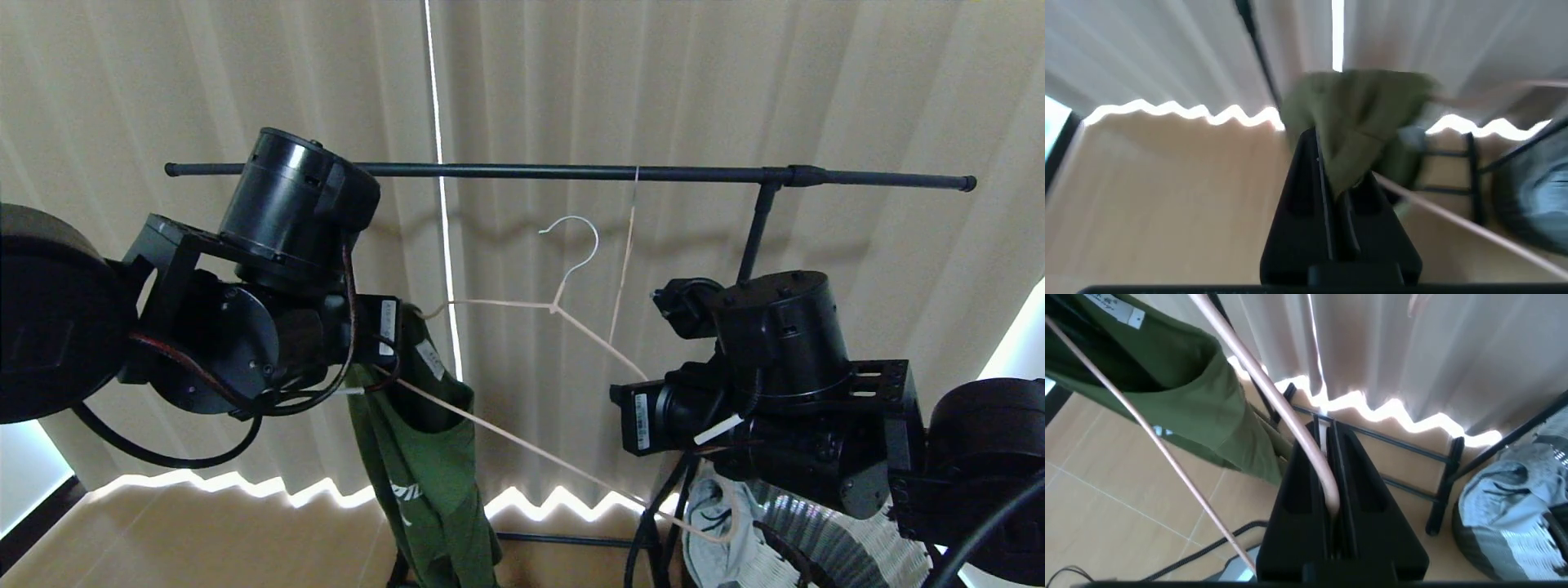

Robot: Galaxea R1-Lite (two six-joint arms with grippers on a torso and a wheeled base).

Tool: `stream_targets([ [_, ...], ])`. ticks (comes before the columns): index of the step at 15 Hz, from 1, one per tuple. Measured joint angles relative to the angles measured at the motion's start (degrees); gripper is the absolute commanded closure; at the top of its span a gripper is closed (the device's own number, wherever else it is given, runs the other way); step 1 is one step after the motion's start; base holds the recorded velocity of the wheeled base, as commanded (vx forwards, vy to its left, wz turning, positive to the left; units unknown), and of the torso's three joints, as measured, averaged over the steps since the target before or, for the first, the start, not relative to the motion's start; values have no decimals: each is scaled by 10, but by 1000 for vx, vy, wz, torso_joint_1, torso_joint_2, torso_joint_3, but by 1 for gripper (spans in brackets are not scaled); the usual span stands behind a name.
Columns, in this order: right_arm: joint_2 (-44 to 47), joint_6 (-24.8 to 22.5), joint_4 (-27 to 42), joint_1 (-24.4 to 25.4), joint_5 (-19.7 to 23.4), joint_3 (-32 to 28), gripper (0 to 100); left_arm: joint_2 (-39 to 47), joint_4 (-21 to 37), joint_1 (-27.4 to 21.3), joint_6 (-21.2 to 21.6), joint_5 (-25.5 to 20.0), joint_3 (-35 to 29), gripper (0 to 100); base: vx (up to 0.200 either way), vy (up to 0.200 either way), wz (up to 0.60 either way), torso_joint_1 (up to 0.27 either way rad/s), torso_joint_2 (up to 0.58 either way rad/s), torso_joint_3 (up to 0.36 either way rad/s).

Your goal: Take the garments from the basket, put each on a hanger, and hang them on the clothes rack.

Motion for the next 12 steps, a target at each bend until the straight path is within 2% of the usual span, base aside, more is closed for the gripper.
stream_targets([
  [5, 9, 0, -3, 23, -2, -4, 100, 15, -29, -35, -11, -24, -33, 100, 0, 0, 0, 0, 0, 0],
  [7, 20, -2, -18, 28, -3, -14, 100, 17, -33, -60, -20, -62, -53, 100, 0, 0, 0, 0, 0, 0],
  [11, 39, -4, -27, 38, -4, -29, 100, 17, -42, -81, -29, -102, -87, 100, 0, 0, 0, 0, 0, 0],
  [12, 41, -4, -27, 39, -4, -31, 100, 16, -49, -85, -28, -132, -88, 100, 0, 0, 0, 0, 0, 0],
])
